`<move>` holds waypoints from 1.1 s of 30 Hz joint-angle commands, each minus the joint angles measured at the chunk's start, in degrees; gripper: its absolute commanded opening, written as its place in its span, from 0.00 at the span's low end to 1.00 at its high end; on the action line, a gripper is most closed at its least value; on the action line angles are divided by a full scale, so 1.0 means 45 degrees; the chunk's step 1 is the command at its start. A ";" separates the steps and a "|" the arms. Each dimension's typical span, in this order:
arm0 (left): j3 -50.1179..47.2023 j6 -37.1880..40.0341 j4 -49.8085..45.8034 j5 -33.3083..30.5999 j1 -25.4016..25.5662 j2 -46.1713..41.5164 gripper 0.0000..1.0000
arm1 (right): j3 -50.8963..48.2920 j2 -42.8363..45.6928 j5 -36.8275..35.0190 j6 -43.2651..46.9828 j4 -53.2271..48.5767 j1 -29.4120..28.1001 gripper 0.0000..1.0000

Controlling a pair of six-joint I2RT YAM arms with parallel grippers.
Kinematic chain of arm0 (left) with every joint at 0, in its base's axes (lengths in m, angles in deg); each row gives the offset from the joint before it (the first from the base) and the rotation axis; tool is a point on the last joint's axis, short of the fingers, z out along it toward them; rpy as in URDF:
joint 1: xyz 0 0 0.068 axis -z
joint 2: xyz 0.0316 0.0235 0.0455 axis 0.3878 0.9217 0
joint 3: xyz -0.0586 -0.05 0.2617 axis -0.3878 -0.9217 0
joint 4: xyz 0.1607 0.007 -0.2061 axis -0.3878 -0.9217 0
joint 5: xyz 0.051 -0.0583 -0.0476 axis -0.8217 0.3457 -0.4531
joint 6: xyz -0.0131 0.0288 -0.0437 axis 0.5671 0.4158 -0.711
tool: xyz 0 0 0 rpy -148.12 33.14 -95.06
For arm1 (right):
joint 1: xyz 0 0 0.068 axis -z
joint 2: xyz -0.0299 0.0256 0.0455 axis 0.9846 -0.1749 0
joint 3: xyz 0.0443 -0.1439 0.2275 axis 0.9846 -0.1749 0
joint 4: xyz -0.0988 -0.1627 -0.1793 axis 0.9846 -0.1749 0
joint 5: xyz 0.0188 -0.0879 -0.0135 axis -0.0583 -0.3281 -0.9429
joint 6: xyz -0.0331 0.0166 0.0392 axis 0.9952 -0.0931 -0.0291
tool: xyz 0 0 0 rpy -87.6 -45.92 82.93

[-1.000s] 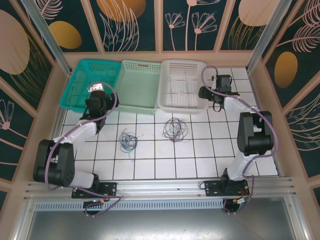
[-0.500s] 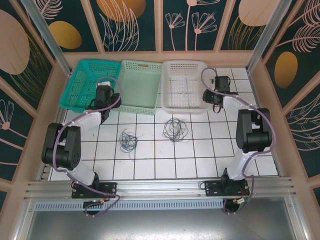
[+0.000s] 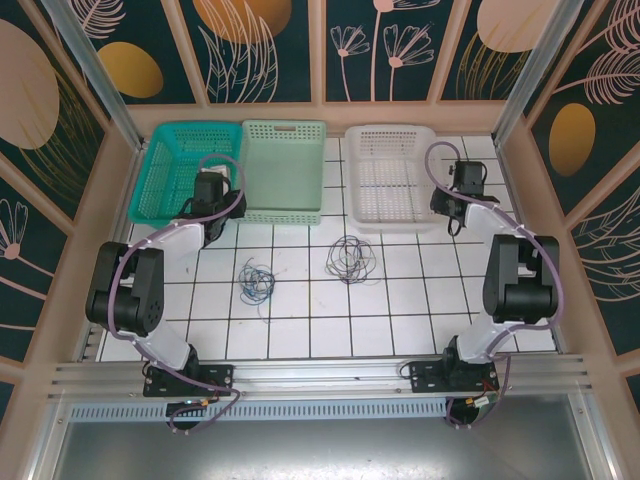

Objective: Untangle the cables

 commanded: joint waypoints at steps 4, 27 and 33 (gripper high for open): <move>-0.0137 -0.0399 0.0288 0.0787 0.0922 0.0318 0.41 | -0.0420 0.1180 -0.0358 -0.0021 0.0071 0.0195 0.52; -0.2695 -0.0548 0.1120 -0.1985 0.2807 -0.4769 0.90 | -0.4652 0.7796 0.1268 -0.2094 -0.0243 -0.4906 0.64; -0.3491 -0.0452 0.2259 -0.1334 0.3999 -0.5480 0.99 | -0.5484 0.7786 0.0901 -0.2678 -0.0299 -0.6052 0.63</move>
